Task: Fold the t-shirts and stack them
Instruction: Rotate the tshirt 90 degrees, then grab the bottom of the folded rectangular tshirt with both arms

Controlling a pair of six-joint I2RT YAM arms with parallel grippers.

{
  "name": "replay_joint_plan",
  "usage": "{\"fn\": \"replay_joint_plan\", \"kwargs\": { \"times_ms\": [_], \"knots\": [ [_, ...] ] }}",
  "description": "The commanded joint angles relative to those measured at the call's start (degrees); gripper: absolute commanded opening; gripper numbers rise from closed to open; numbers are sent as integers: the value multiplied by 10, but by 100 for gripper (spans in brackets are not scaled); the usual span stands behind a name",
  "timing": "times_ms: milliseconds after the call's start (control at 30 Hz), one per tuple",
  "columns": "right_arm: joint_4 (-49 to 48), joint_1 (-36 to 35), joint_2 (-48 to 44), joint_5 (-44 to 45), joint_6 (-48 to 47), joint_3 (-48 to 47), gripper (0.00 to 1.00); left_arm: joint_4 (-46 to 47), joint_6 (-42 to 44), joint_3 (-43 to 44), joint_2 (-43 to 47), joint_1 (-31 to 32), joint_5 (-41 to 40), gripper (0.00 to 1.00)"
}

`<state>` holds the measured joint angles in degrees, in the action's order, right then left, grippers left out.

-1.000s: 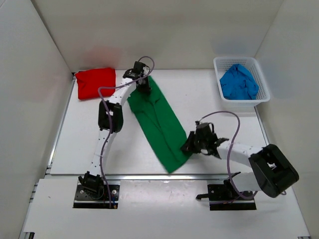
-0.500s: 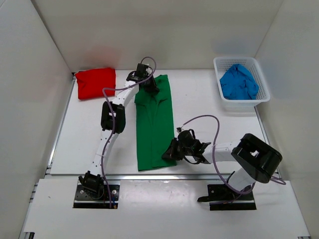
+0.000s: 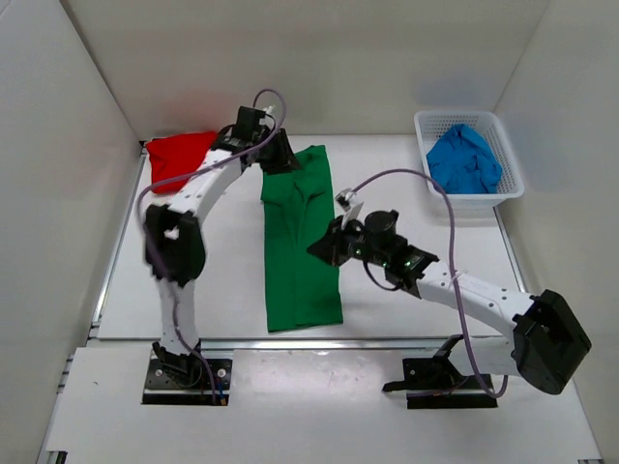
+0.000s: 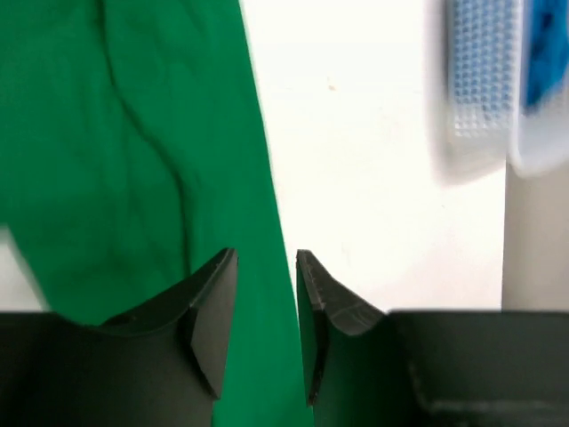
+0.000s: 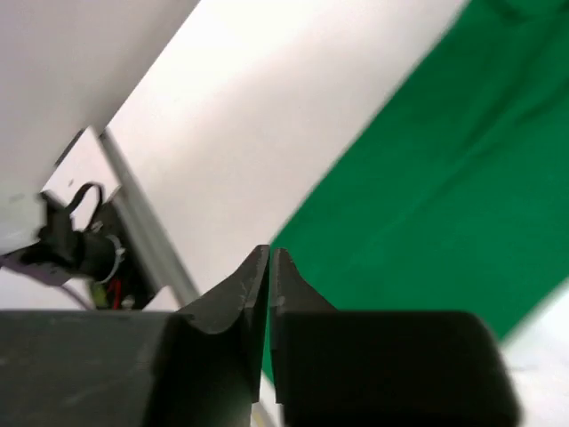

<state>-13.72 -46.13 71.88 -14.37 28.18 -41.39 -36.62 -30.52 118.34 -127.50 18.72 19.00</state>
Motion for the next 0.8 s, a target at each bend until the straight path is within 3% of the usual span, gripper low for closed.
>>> {"fn": "replay_joint_plan", "kwargs": {
  "times_ms": [0,33,100,167,200,300,333,400,467,633,767],
  "knots": [
    [62,67,-21,-84,-69,-5,0,28,51,-244,236,28,-16,44],
    [68,85,-36,-95,-68,9,1,34,54,-350,310,36,-27,43],
    [94,110,-67,-102,-46,40,0,39,56,-481,408,41,-20,42],
    [117,116,-124,-100,-28,89,6,30,59,-597,497,55,-30,44],
    [132,125,-138,-94,-12,104,20,21,57,-663,549,61,-33,45],
    [157,144,-191,-118,27,171,29,28,22,-811,673,82,-49,48],
    [163,147,-207,-122,44,193,41,30,7,-860,713,84,-46,50],
    [170,145,-235,-119,59,224,57,37,-22,-917,766,83,-52,51],
    [174,138,-246,-111,81,249,60,56,-54,-953,806,89,-56,51],
    [142,105,-206,-102,112,267,62,115,-131,-1025,856,97,-51,54],
    [90,92,-142,-101,127,269,61,156,-159,-1029,846,124,-58,53]
  ]
}}
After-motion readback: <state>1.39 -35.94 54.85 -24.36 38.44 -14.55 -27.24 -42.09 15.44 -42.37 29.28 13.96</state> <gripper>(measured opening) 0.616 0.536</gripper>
